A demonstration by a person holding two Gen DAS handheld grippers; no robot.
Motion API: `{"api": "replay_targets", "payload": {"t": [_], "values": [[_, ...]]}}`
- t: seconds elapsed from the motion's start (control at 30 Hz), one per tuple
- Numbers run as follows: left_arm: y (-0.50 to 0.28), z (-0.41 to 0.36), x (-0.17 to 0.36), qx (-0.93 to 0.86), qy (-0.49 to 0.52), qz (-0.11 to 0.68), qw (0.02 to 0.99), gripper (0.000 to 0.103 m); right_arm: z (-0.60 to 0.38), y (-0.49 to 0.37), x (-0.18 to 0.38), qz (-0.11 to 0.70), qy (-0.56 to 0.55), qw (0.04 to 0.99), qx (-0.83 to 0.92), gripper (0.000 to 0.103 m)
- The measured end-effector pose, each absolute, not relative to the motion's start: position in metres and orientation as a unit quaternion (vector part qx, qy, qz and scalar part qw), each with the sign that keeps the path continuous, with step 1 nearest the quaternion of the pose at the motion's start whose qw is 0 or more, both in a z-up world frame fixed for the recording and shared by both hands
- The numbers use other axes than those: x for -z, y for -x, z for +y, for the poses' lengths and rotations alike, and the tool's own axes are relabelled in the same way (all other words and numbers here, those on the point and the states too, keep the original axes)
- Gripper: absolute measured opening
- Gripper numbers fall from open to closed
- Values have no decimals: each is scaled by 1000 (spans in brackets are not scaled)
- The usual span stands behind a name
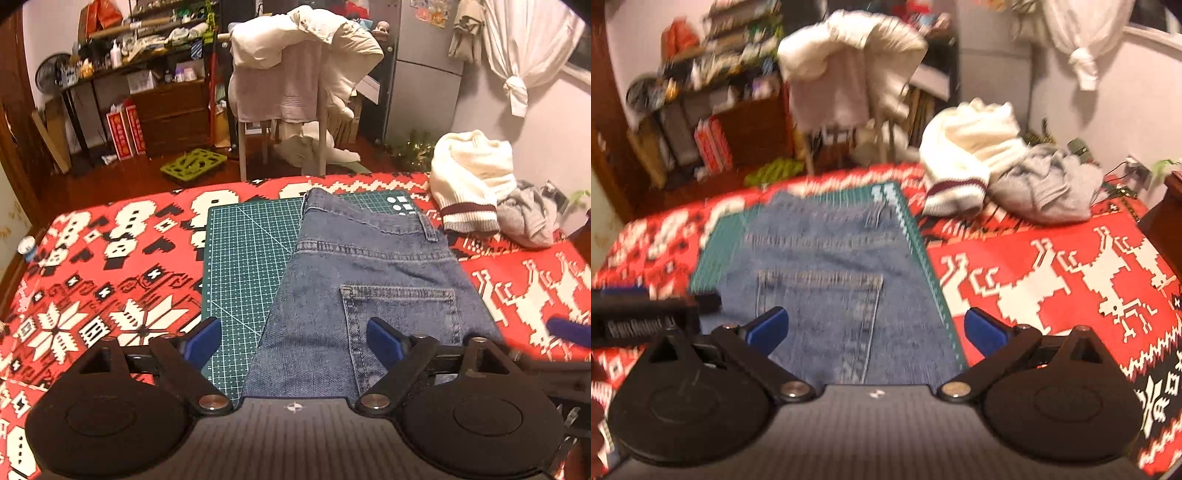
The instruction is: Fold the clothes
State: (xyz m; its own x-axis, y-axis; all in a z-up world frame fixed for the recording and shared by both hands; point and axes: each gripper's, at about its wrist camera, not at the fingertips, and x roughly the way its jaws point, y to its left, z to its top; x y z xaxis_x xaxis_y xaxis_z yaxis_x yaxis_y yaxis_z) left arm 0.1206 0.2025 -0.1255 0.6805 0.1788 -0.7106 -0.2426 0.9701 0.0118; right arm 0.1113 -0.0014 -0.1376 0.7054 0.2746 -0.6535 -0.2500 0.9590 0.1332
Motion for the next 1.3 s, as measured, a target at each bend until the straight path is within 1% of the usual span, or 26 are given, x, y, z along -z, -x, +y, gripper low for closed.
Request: {"api": "replay_targets", "payload": {"t": [0.13,0.27,0.43,0.57,0.63,0.67,0.73,0.83,0.93,1.07,1.13,1.17,1.2,1.23,1.27,1.3], "values": [[-117,197,129,-128,46,365,921,87,-8,-114,135,336,-39,931,-136,103],[-116,198,128,-122,63,354,925,88,-11,-117,134,316,-30,937,-148,103],[-116,206,132,-125,86,356,922,90,-21,-119,138,306,-91,928,-192,103],[-115,216,134,-123,124,338,925,89,-13,-125,141,293,-56,939,-171,103],[-112,219,135,-122,134,303,936,89,-4,-127,143,283,-25,943,-172,103],[-112,221,135,-124,134,300,936,90,0,-128,144,273,-14,945,-180,103],[-113,224,135,-130,135,293,938,93,7,-130,143,252,5,947,-198,103],[-122,233,137,-121,140,301,935,93,10,-138,138,232,-11,944,-236,103],[-133,245,138,-105,178,308,929,93,14,-153,133,233,-21,943,-236,103],[-147,252,136,-91,195,308,927,93,18,-175,127,247,-33,936,-247,102],[-153,256,137,-76,202,305,928,87,21,-184,126,251,-35,933,-254,101],[-157,257,138,-68,206,303,928,78,22,-188,127,253,-32,933,-255,96],[-161,259,139,-64,208,305,927,64,24,-191,129,257,-28,931,-259,86],[-165,261,140,-60,211,307,926,56,25,-195,132,264,-25,927,-266,78],[-168,263,142,-56,219,312,923,42,26,-199,136,272,-29,922,-273,63],[-171,265,144,-51,226,316,920,31,26,-203,141,280,-35,918,-280,45]]}}
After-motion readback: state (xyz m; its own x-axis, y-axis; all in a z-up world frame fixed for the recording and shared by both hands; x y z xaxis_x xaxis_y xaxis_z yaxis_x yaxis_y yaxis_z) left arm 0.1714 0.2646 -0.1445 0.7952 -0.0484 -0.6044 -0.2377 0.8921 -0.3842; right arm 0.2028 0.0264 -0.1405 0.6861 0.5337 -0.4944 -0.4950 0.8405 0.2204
